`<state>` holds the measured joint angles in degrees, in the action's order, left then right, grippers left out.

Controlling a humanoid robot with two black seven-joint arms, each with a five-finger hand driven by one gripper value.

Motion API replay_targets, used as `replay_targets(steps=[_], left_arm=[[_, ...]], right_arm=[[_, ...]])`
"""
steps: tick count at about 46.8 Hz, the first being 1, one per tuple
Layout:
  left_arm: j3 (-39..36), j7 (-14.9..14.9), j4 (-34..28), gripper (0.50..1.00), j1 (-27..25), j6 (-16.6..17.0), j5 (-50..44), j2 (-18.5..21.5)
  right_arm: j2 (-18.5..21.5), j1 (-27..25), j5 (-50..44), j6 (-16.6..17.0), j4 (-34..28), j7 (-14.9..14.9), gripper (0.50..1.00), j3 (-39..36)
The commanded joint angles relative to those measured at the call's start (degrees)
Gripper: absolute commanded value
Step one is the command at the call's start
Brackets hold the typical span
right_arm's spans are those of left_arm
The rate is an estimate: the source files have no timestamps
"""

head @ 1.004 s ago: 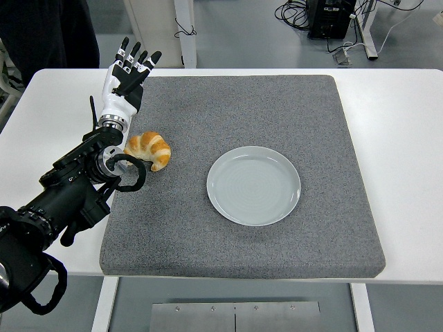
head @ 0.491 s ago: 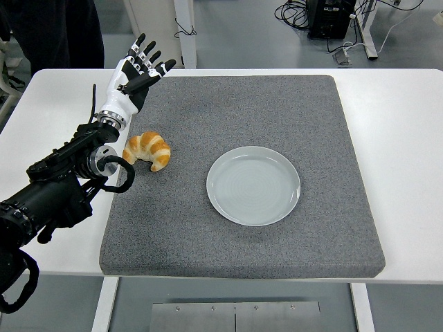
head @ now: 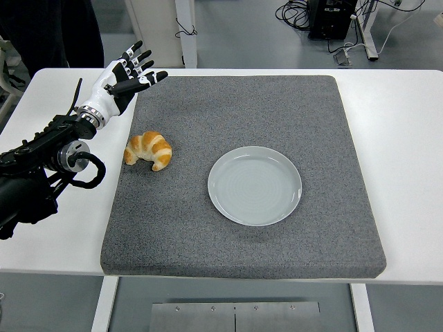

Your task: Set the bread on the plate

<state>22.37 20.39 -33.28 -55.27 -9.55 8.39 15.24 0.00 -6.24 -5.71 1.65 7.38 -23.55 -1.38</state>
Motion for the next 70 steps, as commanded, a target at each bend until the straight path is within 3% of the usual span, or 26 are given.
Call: replay_targets(steps=[1,13,32,41,47,70], left_arm=[[-0.8,-1.7,-2.0,0.968,-0.8,-0.1,2.6,1.5],[-0.8,-2.1,-6.6,0.969,-2.9,-0.6,12.9,7.6],[-1.4,-1.8,-13.8,0.968,-3.6,-3.2,39.9,14.2],[-1.4,-1.1,-14.0,0.969,-4.5,-3.6,48.0,15.3],[-2.2,1.4,-14.0,0.969,-4.8,-4.2,51.3,15.5],[-8.8,5.6,-14.7,0.968,-6.5,-3.8,65.0,16.4]], right_arm=[[0.0,0.0,0.0,0.0,0.0,0.0,1.000,0.1],[0.0,0.0,0.0,0.0,0.0,0.0,1.000,0.1],[0.0,0.0,0.0,0.0,0.0,0.0,1.000,0.0],[0.0,0.0,0.0,0.0,0.0,0.0,1.000,0.0],[0.0,0.0,0.0,0.0,0.0,0.0,1.000,0.0],[0.0,0.0,0.0,0.0,0.0,0.0,1.000,0.1]])
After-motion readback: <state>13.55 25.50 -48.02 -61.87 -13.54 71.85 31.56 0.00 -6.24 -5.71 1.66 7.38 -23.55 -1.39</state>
